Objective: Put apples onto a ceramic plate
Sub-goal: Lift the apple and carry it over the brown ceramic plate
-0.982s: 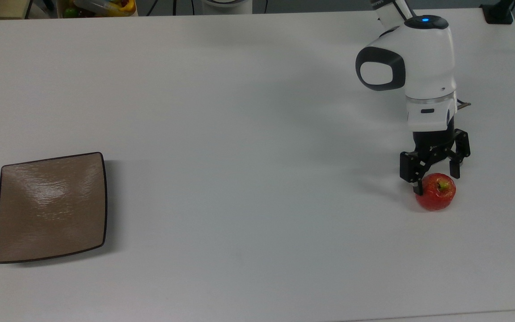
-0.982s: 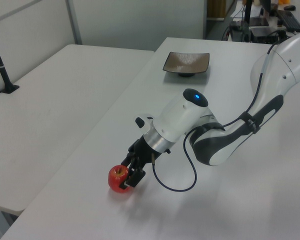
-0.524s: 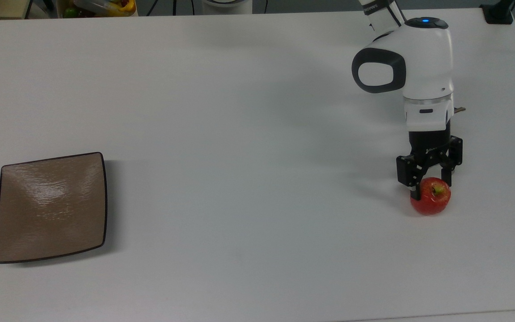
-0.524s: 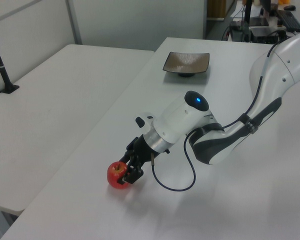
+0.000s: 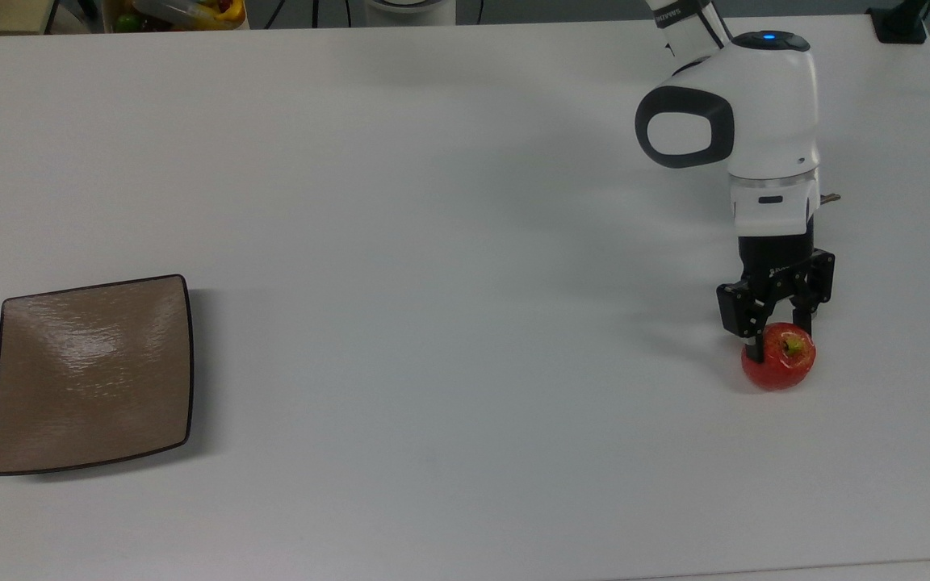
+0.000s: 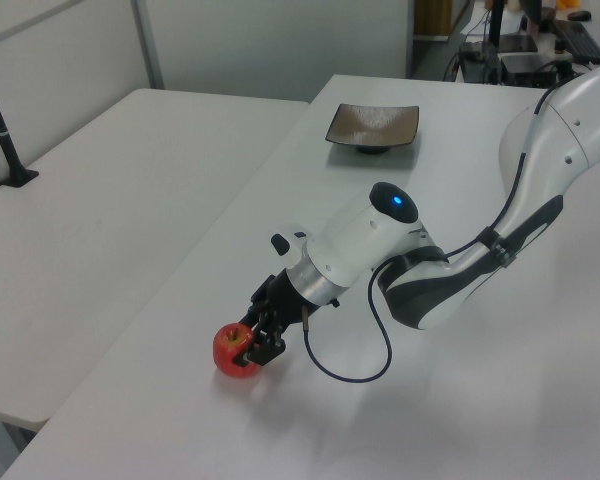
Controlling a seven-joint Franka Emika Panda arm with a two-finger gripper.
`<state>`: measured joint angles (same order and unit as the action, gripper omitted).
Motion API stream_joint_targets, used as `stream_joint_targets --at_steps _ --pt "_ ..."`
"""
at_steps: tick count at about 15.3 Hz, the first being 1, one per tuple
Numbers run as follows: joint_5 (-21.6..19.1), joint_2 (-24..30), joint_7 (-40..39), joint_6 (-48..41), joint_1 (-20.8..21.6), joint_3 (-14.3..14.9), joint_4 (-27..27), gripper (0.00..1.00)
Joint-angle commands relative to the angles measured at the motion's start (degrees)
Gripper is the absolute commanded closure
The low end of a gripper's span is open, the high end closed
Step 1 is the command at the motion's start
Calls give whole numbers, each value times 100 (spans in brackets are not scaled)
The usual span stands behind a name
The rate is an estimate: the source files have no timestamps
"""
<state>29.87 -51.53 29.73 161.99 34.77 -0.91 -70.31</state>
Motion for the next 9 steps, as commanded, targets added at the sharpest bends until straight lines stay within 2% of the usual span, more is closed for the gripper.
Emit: stream_joint_targets --at_steps 1,5,9 --pt "115 151 174 43 -58 127 -70 77" --pt "63 608 174 -27 -348 127 -150 77" --pt "36 1100 148 -589 -787 127 -150 77"
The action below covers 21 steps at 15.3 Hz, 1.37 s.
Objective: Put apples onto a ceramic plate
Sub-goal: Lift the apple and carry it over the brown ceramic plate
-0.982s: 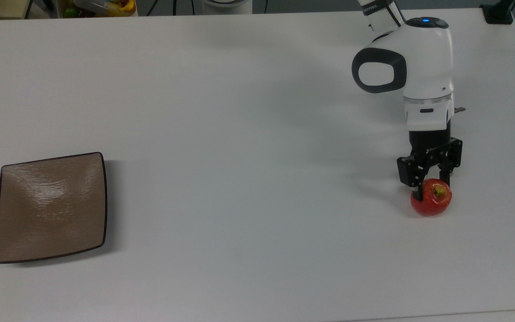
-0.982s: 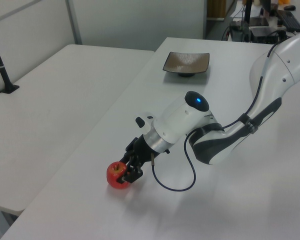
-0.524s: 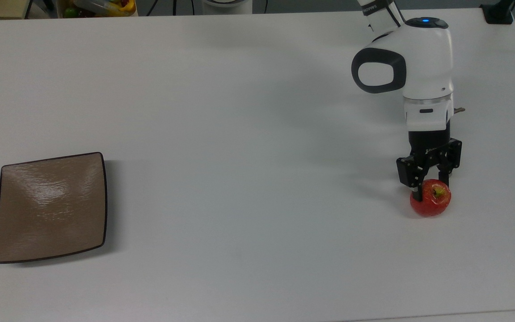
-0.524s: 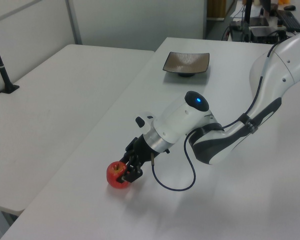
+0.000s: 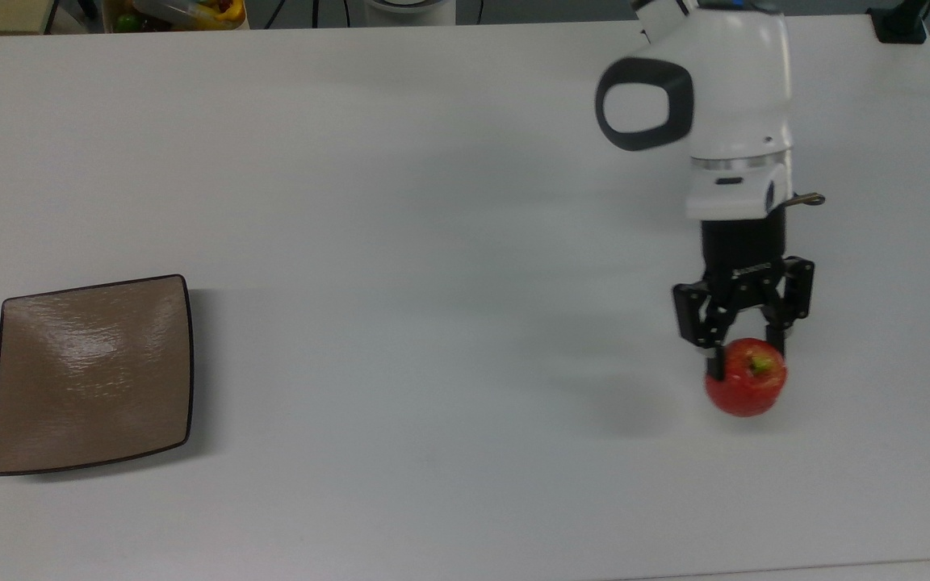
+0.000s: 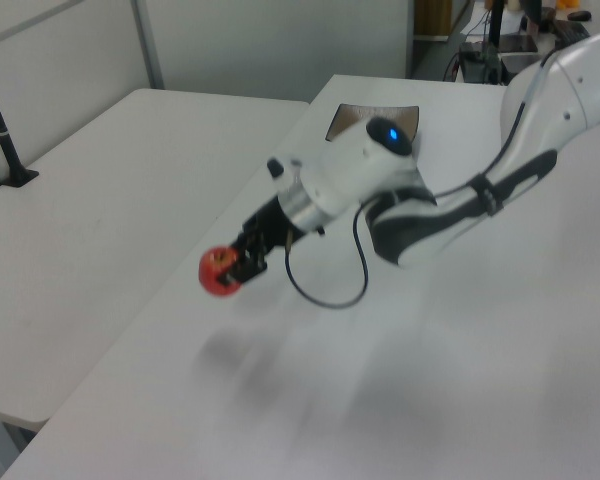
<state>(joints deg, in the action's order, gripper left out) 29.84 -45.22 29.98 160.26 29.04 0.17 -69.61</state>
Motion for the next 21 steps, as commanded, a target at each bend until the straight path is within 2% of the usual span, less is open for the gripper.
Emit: stream_joint_targets --at_steps 1,4,6,9,11,13,17,21 --pt "30 619 105 -600 -371 9 -219 77" --pt "-83 909 -167 -1224 -750 -26 -219 77" --pt "-713 1102 -631 -1392 -1066 -9 -219 77" --pt "-1978 1410 -2166 -2032 -1575 35 -211 78" --pt "-2648 1551 -3126 -2463 -1909 53 -202 78" --pt "-3044 1569 -3847 -2771 -2348 44 -176 77" --pt "-3440 1552 -4929 -2816 -3113 44 -175 77" --pt "-4677 1447 -6598 -2702 -3791 96 -184 77"
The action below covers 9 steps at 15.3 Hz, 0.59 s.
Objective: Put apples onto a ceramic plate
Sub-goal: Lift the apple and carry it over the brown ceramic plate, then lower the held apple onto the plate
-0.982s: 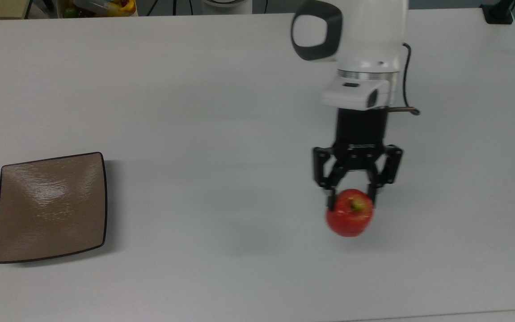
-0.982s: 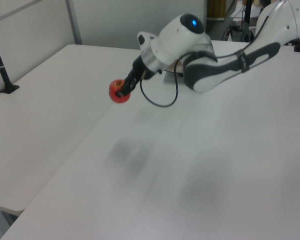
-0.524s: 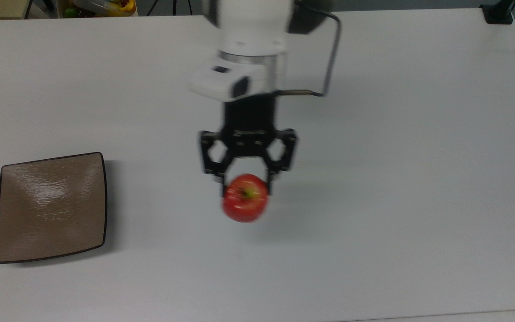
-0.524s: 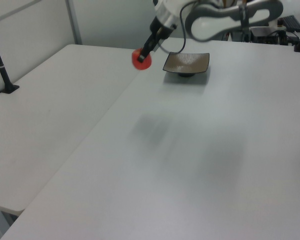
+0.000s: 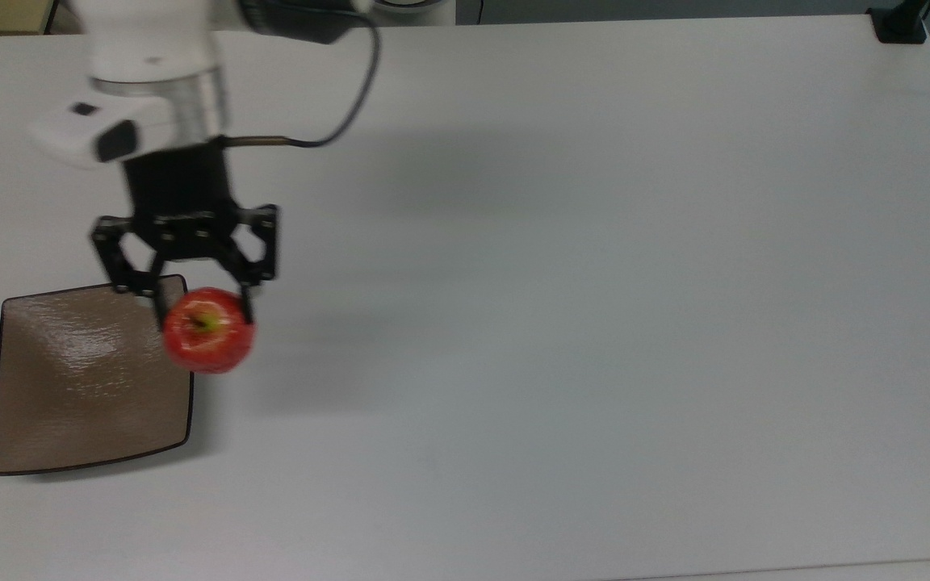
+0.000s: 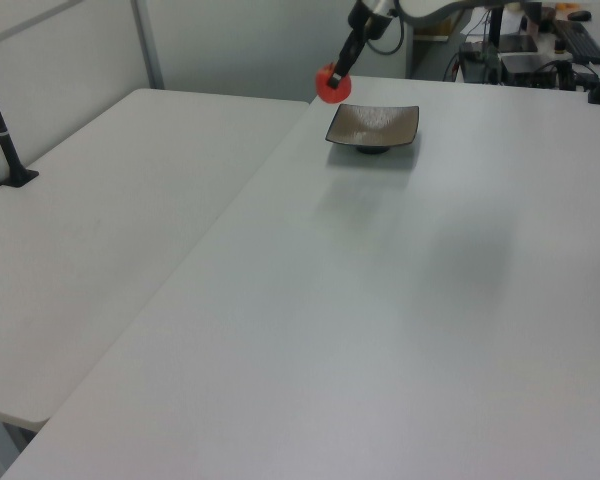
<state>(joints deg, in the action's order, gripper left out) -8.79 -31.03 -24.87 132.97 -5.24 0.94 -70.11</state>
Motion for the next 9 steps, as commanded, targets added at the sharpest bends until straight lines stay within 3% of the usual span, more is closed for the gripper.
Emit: stream_joint_targets --at_steps 1,3,9 --pt "-1044 -17 -1386 88 -477 64 -126 77" --pt "-1326 -104 -1678 360 -688 99 -152 77" --pt "-1511 -561 -2074 1027 -1058 99 -187 77"
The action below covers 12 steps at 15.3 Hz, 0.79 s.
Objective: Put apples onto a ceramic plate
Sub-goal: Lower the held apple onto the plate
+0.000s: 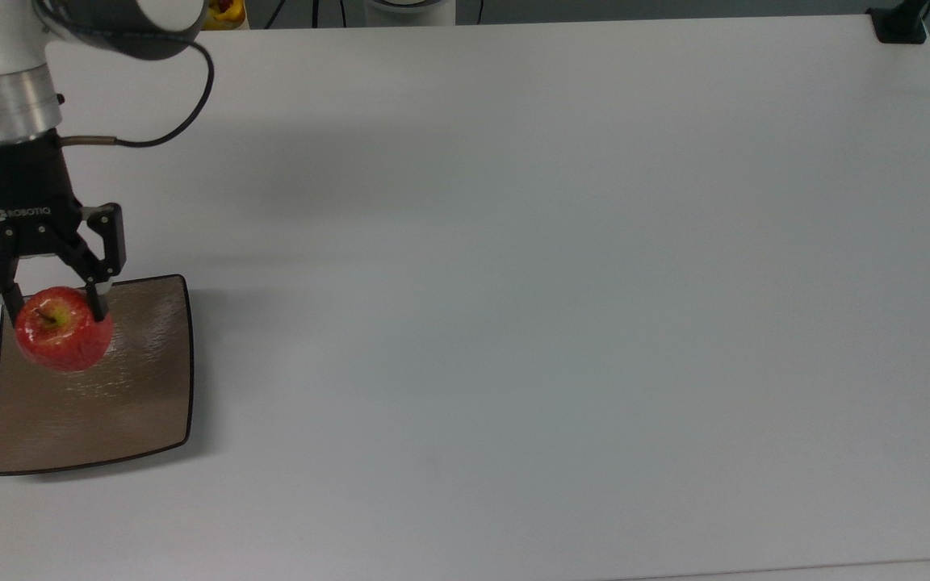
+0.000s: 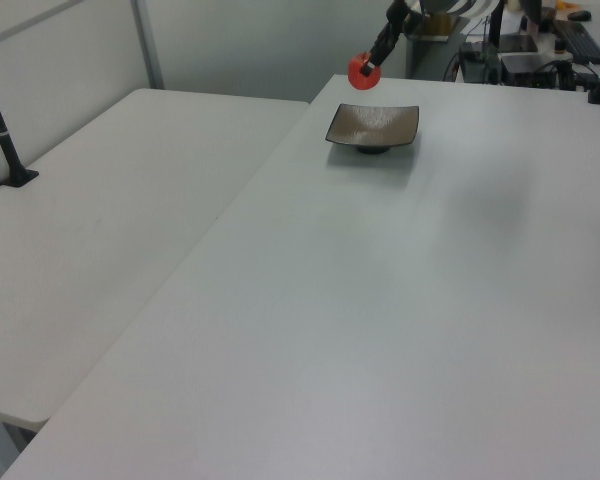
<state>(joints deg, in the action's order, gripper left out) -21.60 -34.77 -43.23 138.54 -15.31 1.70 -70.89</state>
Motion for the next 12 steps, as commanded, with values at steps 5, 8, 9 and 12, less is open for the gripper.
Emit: stream_joint_targets --at_steps 5,8,9,12 --pt "-292 -566 -212 1044 -95 -3 -171 77" --pt "-415 -645 -203 1201 -78 -3 -302 77" --pt "-424 -706 -203 1393 -69 -11 -390 77" --pt "-424 -820 -204 1720 -43 -20 -514 77"
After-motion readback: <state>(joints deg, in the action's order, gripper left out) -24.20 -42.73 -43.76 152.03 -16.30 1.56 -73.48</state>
